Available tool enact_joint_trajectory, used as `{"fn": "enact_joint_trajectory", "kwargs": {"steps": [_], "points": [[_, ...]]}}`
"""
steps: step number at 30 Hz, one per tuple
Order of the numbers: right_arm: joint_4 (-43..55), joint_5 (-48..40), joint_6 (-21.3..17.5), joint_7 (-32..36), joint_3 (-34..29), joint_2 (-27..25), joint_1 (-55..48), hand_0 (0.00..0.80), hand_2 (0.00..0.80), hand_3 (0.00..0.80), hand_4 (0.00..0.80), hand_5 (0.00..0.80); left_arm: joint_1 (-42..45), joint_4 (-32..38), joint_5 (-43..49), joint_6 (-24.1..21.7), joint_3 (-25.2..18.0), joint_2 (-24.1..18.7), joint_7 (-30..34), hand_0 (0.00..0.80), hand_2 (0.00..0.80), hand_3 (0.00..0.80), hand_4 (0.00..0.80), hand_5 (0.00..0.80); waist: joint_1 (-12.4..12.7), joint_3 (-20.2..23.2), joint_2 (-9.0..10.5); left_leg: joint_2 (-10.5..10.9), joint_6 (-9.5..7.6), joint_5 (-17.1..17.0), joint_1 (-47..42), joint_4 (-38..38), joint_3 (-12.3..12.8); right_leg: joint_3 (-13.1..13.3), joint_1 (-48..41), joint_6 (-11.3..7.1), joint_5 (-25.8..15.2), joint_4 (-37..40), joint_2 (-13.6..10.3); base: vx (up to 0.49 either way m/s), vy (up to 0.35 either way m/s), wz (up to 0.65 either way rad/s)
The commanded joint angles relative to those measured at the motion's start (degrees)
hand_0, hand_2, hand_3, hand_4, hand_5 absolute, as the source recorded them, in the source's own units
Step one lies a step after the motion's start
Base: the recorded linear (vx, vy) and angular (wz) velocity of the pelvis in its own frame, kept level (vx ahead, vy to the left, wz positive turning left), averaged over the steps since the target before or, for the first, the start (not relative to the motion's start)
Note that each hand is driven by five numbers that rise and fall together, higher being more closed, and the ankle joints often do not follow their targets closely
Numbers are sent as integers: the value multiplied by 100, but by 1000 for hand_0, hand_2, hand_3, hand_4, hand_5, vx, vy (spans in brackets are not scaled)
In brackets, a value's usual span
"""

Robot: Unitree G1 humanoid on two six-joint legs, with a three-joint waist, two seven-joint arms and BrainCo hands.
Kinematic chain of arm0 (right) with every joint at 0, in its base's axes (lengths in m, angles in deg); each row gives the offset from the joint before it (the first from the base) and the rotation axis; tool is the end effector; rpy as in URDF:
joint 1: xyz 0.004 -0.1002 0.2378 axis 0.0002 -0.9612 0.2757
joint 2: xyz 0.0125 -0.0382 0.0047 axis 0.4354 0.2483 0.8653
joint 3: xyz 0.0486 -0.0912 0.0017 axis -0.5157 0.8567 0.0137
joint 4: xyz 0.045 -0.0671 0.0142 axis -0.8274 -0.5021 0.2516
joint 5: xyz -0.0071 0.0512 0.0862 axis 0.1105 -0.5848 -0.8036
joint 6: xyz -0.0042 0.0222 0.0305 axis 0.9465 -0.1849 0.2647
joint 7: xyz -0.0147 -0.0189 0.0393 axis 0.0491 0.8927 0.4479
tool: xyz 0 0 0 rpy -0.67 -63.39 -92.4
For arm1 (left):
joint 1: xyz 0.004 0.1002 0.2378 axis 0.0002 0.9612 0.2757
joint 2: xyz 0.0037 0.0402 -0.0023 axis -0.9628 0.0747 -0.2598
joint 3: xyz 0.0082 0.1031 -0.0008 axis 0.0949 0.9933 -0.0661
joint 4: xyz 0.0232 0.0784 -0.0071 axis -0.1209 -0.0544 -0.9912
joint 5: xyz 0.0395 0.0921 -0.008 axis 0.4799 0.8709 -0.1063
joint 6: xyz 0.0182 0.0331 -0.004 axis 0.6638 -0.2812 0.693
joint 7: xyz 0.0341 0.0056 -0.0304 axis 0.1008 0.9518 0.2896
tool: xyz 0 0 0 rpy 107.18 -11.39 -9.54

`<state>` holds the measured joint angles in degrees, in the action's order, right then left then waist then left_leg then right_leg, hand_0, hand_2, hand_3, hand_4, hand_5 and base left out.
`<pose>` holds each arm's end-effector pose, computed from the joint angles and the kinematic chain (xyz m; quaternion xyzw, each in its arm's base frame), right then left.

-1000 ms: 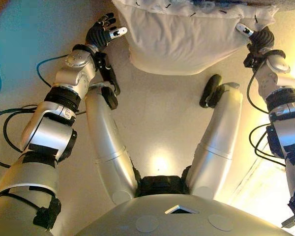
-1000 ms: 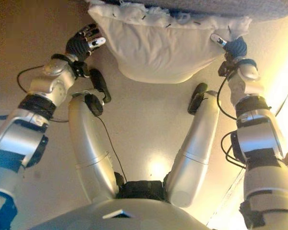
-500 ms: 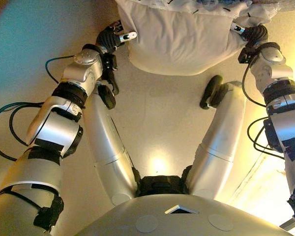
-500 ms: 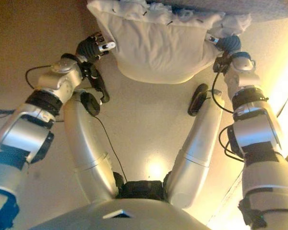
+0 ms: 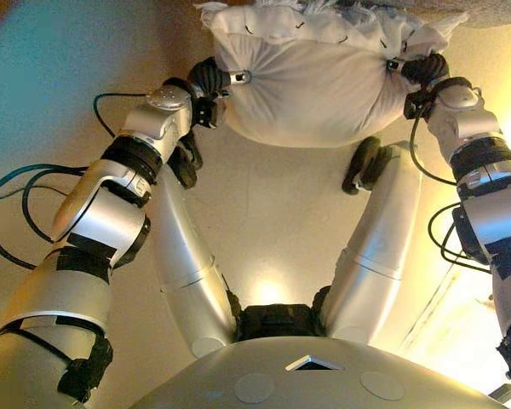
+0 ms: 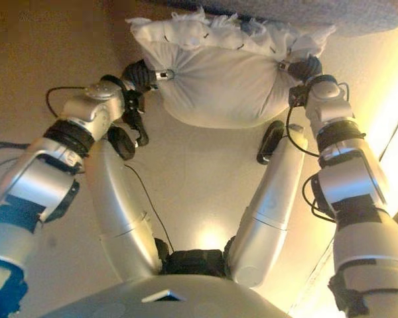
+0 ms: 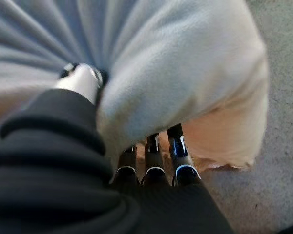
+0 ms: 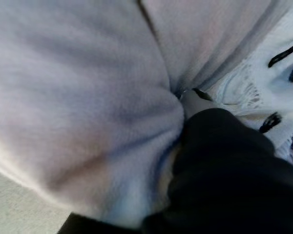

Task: Pick up the cushion and take it to the sofa

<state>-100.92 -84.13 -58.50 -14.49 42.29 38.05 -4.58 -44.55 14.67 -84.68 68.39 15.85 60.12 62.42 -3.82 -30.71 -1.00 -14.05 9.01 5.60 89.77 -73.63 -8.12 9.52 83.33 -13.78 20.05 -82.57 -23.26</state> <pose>0.3534 -0.2444 0.1515 -0.1233 0.0989 -0.0353 0.9868 0.3595 0.1530 0.1488 0.0808 0.1163 -0.1723 0.9748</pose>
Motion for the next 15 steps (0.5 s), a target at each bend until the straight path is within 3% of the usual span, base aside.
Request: {"fn": "enact_joint_trajectory", "kwargs": {"steps": [1, 8, 15], "points": [[288, -162, -273, 48, -191, 415, -167, 800, 800, 800, 800, 800, -207, 458, 29, -380, -43, 446, 72, 800, 800, 800, 800, 800, 120, 93, 21, -289, -340, 1678, -547, -1030, 18, -276, -113, 537, -827, 821, -13, 0, 0, 0], [1019, -386, -900, -50, -446, 441, -815, 800, 800, 800, 800, 800, 306, 755, 123, -844, -348, 436, -204, 800, 800, 800, 800, 800, 105, 426, 91, -289, -181, 1277, -1305, -46, 76, -549, -952, 479, -1134, 1722, 57, -4, 17, 6], [2805, -461, -1454, -611, -700, 634, -1845, 800, 800, 800, 800, 800, 1128, 1717, 479, -1220, -766, 450, -709, 800, 800, 800, 800, 800, 57, 796, 229, -505, 28, 414, -3015, 2086, 295, -951, -2700, 287, -1787, 3578, 140, -1, 14, -5]]}}
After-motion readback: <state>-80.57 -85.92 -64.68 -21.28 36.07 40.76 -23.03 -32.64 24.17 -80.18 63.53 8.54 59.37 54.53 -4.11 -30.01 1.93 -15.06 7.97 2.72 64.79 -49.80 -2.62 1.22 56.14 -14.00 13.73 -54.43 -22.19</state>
